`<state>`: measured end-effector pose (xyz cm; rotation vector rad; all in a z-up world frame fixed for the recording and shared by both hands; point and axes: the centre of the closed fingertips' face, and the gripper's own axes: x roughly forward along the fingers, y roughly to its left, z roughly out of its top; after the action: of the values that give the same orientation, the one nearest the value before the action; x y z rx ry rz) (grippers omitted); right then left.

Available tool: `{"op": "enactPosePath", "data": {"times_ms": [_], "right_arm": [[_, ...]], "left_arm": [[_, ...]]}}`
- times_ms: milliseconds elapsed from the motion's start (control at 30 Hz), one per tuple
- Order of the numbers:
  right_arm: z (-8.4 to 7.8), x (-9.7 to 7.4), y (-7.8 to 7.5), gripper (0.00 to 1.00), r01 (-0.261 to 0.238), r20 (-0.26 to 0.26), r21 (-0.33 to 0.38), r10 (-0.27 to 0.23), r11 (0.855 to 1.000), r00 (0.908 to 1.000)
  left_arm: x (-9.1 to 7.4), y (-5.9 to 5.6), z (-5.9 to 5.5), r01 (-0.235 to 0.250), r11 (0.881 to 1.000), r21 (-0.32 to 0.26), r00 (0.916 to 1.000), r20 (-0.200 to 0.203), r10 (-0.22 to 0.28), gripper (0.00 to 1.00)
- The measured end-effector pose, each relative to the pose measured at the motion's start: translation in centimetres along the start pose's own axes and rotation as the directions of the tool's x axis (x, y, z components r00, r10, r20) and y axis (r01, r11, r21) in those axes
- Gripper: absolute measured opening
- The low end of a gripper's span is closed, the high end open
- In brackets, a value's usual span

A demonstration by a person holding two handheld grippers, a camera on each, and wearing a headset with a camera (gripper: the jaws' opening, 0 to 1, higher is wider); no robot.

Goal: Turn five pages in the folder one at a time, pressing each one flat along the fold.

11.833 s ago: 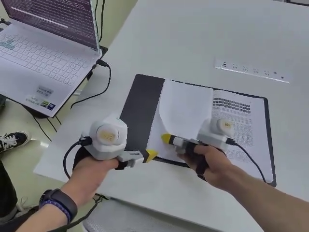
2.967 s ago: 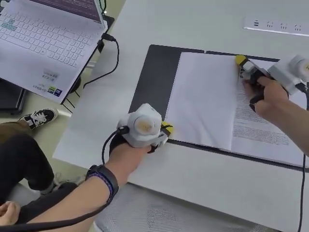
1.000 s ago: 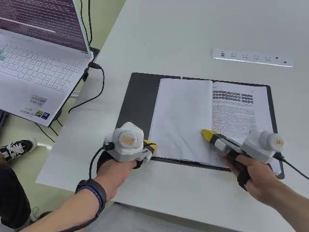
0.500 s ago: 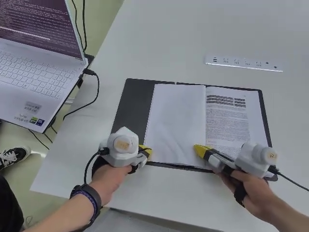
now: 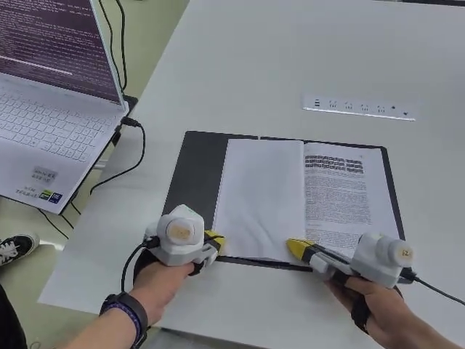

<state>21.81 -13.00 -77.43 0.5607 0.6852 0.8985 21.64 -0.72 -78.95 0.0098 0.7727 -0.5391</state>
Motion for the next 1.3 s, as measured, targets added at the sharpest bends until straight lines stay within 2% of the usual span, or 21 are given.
{"op": "enactPosePath", "data": {"times_ms": [167, 467, 633, 867, 1067, 1300], "right_arm": [[-0.7, -0.1, 0.4, 0.00, -0.014, -0.033, -0.018, 0.013, 1.000, 0.9994], [-1.1, -0.5, 0.6, 0.00, -0.016, -0.012, 0.038, 0.016, 0.999, 0.9998], [-1.7, -0.7, 1.0, 0.00, -0.027, -0.039, 0.038, 0.029, 0.999, 0.9988], [-2.5, -1.0, 1.4, 0.00, -0.034, -0.091, 0.044, 0.038, 0.998, 0.9952], [-1.9, -1.5, 1.6, 0.00, -0.024, -0.077, 0.048, 0.028, 0.999, 0.9967], [-0.1, -2.8, 1.3, 0.15, 0.011, -0.057, 0.017, -0.011, 1.000, 0.9983]], "left_arm": [[0.0, -0.1, 0.0, -0.003, 1.000, 0.002, 1.0000, 0.002, 0.003, 0.00], [-0.1, 0.0, 0.0, -0.006, 1.000, -0.005, 0.9999, 0.011, 0.006, 0.00], [-0.1, 0.0, 0.0, -0.011, 1.000, 0.008, 0.9999, 0.013, 0.011, 0.00], [-0.1, 0.0, 0.0, -0.015, 1.000, -0.024, 0.9997, 0.017, 0.016, 0.00], [-0.1, -0.2, 0.1, 0.000, 0.999, -0.042, 1.0000, -0.005, 0.000, 0.02], [-1.0, -1.2, 1.4, 0.018, 1.000, -0.016, 0.9997, 0.019, -0.018, 0.10]]}}
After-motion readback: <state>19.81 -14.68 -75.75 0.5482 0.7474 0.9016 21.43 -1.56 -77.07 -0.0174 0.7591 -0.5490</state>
